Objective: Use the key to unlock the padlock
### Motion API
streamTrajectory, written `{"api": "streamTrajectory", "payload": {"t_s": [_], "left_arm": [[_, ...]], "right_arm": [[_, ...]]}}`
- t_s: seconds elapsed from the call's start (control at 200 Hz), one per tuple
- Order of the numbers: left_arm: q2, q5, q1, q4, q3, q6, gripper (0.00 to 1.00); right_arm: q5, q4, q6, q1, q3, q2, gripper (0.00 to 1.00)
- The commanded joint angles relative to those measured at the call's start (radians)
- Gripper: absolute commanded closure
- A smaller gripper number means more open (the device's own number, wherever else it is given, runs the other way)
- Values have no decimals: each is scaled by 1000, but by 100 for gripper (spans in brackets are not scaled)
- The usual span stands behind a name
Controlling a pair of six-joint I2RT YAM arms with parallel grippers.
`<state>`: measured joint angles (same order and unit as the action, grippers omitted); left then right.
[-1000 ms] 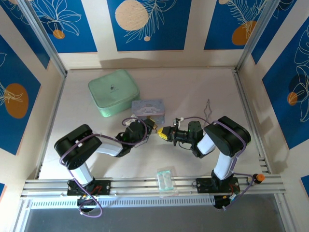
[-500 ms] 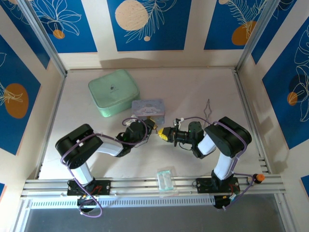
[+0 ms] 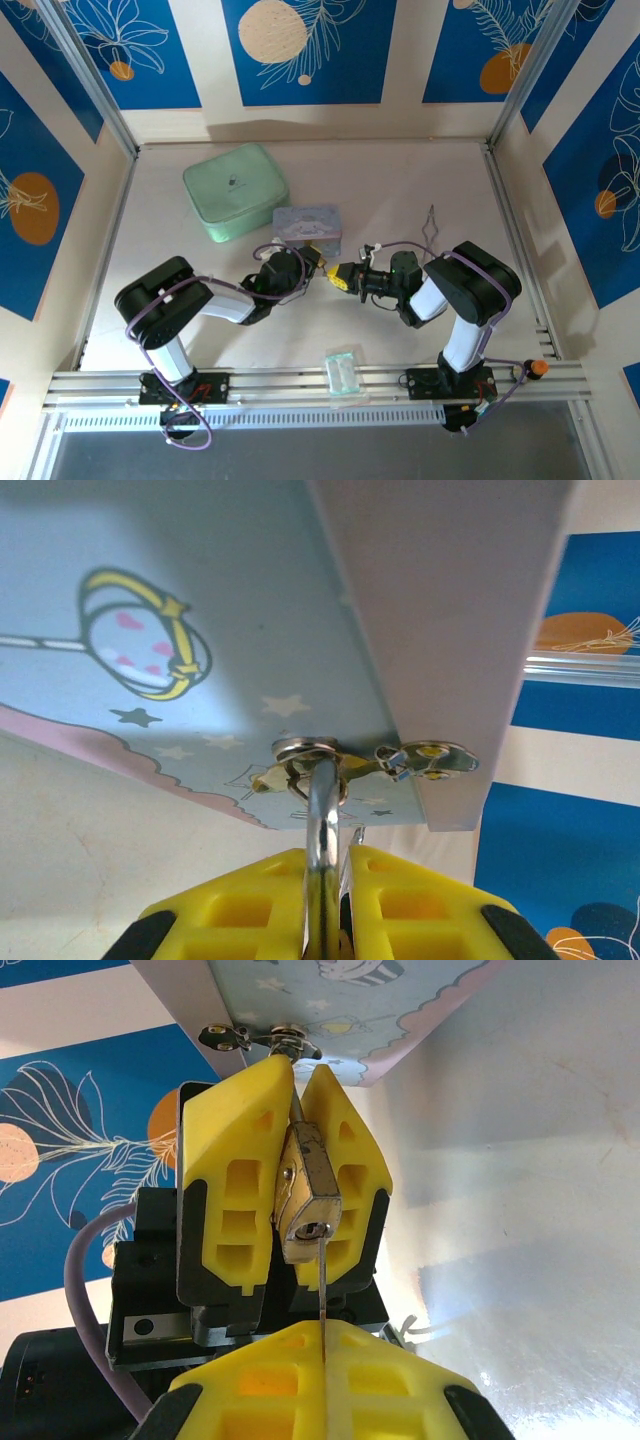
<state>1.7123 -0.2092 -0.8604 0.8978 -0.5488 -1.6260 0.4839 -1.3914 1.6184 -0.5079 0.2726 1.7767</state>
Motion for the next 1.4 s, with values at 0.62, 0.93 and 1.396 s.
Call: {"api": "streamTrajectory", "payload": {"t_s": [0.62, 0.93, 1.396], "left_arm": [[12, 54, -11, 112, -22, -15, 100], [3, 82, -18, 124, -11, -9, 100], [48, 82, -25, 222, 5, -19, 100]], "right_arm": [[51, -10, -44, 30, 32, 40, 100], [71, -11, -38, 58, 50, 58, 100], [100, -11, 20, 84, 65, 83, 100]]}}
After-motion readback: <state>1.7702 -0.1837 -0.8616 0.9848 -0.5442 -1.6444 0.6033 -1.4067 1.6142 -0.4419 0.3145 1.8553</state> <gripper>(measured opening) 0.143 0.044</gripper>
